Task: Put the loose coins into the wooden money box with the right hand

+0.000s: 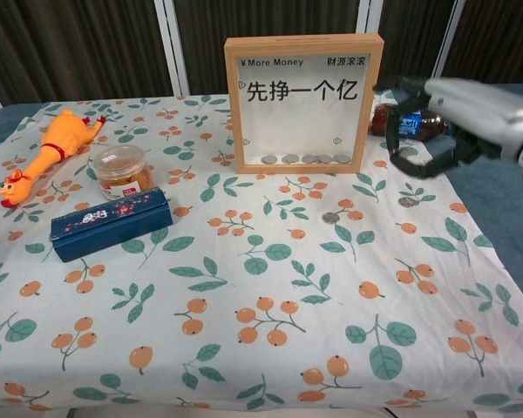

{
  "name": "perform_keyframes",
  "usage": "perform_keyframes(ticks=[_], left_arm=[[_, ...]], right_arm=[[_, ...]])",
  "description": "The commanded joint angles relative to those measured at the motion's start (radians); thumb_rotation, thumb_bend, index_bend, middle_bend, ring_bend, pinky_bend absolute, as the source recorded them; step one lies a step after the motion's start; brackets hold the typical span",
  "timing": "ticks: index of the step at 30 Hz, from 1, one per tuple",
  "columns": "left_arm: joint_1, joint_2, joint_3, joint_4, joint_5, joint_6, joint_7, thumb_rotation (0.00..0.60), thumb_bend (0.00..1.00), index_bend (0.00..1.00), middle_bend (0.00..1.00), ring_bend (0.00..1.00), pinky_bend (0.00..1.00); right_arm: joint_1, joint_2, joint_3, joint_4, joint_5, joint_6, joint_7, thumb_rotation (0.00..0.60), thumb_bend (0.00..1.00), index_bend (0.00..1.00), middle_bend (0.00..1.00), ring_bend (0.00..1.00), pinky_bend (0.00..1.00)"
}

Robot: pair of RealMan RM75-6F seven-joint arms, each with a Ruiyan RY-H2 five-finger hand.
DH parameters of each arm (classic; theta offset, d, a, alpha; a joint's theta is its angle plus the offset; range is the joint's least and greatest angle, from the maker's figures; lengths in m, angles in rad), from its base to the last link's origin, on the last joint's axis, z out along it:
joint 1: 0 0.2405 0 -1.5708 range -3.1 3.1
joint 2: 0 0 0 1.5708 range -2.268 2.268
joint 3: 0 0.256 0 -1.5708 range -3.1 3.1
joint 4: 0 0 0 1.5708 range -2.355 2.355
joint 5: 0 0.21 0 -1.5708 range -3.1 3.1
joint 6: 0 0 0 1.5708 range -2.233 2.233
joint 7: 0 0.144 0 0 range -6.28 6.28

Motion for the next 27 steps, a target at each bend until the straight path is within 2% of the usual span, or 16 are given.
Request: perform_keyframes(ticks=[1,5,8,14,20,27], left_arm=[[-0.003,-0.001,0.001,-0.001,0.002,-0.005,0.003,0.6,0.44,0.0,0.0,0.0,0.0],[-0.007,-0.004,0.0,-0.002,0.002,-0.01,0.013,0.6,0.44,0.0,0.0,0.0,0.0],[-0.01,-0.005,-0.001,-0.002,-0.001,-0.016,0.015,0.6,0.44,0.0,0.0,0.0,0.0],[-0.015,-0.006,-0.007,-0.002,-0.013,-0.026,0.016,0.6,0.44,0.0,0.0,0.0,0.0],[-0.023,-0.006,-0.007,0.0,-0.017,-0.042,0.016,0.6,0.44,0.0,0.0,0.0,0.0],[-0.023,-0.002,-0.013,0.0,-0.032,-0.043,0.005,0.6,0.44,0.0,0.0,0.0,0.0]], right_arm=[[0.054,0.101,0.141,-0.139,0.103,-0.012,-0.029,0.6,0.55,0.72,0.18,0.0,0.0],[0.126,0.166,0.262,-0.208,0.253,-0.083,-0.085,0.6,0.55,0.72,0.18,0.0,0.0],[0.195,0.2,0.331,-0.213,0.356,-0.13,-0.152,0.6,0.55,0.72,0.18,0.0,0.0],[0.334,0.208,0.397,-0.157,0.615,-0.214,-0.268,0.6,0.55,0.73,0.19,0.0,0.0],[0.462,0.158,0.385,-0.041,0.807,-0.231,-0.368,0.6,0.55,0.73,0.19,0.0,0.0],[0.554,0.089,0.319,0.103,0.865,-0.261,-0.427,0.6,0.55,0.73,0.19,0.0,0.0]])
